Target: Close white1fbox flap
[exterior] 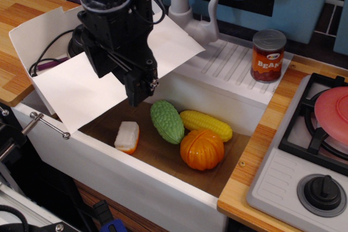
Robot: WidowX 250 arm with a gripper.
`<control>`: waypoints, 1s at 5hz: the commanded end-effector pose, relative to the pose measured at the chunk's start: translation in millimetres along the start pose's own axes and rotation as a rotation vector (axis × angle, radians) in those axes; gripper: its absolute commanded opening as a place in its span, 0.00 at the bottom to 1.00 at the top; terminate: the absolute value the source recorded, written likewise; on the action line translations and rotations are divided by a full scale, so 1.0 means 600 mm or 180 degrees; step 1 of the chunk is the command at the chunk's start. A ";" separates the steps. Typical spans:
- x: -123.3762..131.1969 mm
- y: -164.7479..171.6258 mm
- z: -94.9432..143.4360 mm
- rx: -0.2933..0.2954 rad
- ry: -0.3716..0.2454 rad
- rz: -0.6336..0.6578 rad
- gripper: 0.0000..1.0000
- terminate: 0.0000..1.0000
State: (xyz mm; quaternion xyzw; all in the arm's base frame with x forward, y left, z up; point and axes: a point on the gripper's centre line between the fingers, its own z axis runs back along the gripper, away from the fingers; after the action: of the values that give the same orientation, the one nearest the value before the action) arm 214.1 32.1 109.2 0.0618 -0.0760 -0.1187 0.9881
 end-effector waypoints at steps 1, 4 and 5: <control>0.000 0.000 0.000 0.0000 0.0000 0.0000 1.00 0.00; 0.012 -0.082 -0.058 0.0132 -0.0185 0.0233 1.00 0.00; 0.003 -0.090 -0.088 0.0262 -0.0301 0.0229 1.00 0.00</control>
State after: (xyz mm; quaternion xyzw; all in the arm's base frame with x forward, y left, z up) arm 207.0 -11.6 40.0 0.0990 -0.1289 -0.0856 0.9830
